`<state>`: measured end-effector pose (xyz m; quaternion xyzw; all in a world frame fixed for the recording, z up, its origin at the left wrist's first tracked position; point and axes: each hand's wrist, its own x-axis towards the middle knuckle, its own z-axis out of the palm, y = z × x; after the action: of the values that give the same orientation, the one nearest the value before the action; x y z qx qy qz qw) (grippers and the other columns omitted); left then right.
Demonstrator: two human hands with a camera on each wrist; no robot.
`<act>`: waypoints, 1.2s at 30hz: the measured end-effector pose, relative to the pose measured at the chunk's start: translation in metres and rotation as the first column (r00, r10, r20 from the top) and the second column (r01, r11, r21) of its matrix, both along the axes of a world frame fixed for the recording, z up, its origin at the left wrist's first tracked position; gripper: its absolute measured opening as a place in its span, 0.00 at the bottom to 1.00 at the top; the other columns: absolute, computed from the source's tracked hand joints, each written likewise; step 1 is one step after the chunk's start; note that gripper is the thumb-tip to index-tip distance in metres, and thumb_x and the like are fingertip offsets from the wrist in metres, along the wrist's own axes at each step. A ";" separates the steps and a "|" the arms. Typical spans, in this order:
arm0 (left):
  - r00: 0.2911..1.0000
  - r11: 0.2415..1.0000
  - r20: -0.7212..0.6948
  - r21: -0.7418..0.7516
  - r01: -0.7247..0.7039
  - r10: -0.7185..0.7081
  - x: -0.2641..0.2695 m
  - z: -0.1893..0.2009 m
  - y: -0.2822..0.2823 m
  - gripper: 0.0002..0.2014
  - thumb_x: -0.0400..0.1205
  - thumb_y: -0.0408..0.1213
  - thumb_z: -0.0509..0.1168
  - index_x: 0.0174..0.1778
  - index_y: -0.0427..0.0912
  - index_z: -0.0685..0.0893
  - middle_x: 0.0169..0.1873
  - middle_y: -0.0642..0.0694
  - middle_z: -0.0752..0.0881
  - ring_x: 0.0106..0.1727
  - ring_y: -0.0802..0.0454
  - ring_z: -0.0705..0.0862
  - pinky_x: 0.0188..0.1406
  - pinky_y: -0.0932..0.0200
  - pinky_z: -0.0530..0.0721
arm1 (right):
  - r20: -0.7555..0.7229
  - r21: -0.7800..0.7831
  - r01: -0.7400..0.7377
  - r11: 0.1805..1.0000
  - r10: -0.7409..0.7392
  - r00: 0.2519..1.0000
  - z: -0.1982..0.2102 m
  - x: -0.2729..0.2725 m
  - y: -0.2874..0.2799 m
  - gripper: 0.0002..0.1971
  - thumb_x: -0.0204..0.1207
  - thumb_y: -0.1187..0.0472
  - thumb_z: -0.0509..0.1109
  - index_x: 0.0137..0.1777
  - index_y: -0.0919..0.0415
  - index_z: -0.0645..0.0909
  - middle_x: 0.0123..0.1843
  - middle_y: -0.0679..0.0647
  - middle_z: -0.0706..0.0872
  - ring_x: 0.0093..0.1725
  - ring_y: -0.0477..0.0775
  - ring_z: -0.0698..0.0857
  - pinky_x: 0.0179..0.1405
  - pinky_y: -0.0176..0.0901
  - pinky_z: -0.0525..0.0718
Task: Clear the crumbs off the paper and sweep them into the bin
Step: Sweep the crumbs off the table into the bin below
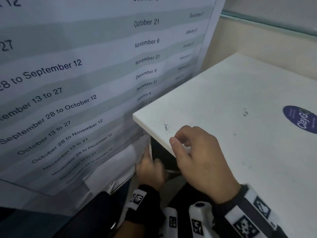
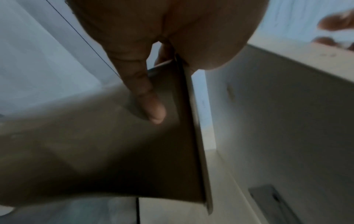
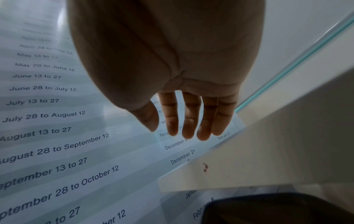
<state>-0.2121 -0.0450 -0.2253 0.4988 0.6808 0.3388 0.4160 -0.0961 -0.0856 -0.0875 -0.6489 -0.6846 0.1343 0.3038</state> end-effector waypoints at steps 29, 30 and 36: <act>0.978 0.931 0.155 -0.314 0.185 -0.142 -0.145 0.115 0.044 0.18 0.70 0.16 0.50 0.36 0.38 0.83 0.22 0.37 0.73 0.18 0.42 0.76 0.17 0.55 0.82 | 0.363 -0.383 0.084 0.920 0.067 0.929 -0.016 -0.053 0.036 0.57 0.75 0.20 0.39 0.89 0.67 0.37 0.89 0.70 0.34 0.88 0.69 0.32 0.88 0.63 0.36; 0.974 0.927 0.151 -0.311 0.209 -0.169 -0.144 0.116 0.046 0.20 0.70 0.16 0.50 0.33 0.40 0.84 0.20 0.37 0.73 0.18 0.42 0.76 0.17 0.56 0.81 | 0.361 -0.380 0.020 0.925 0.129 0.924 -0.017 -0.060 0.035 0.57 0.76 0.20 0.40 0.89 0.67 0.37 0.89 0.70 0.34 0.88 0.68 0.32 0.88 0.62 0.36; 0.975 0.924 0.074 -0.310 0.222 -0.210 -0.142 0.120 0.059 0.19 0.73 0.16 0.50 0.42 0.37 0.84 0.16 0.37 0.78 0.15 0.39 0.80 0.12 0.60 0.80 | 0.212 -0.342 -0.104 0.934 0.185 0.960 -0.015 -0.064 0.038 0.53 0.79 0.24 0.46 0.90 0.65 0.40 0.91 0.64 0.41 0.90 0.60 0.39 0.89 0.55 0.41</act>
<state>-0.3539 0.0139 -0.1049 0.4909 0.6588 0.1871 0.5385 -0.1600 -0.0477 -0.1023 -0.6492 -0.7306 0.1887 0.0956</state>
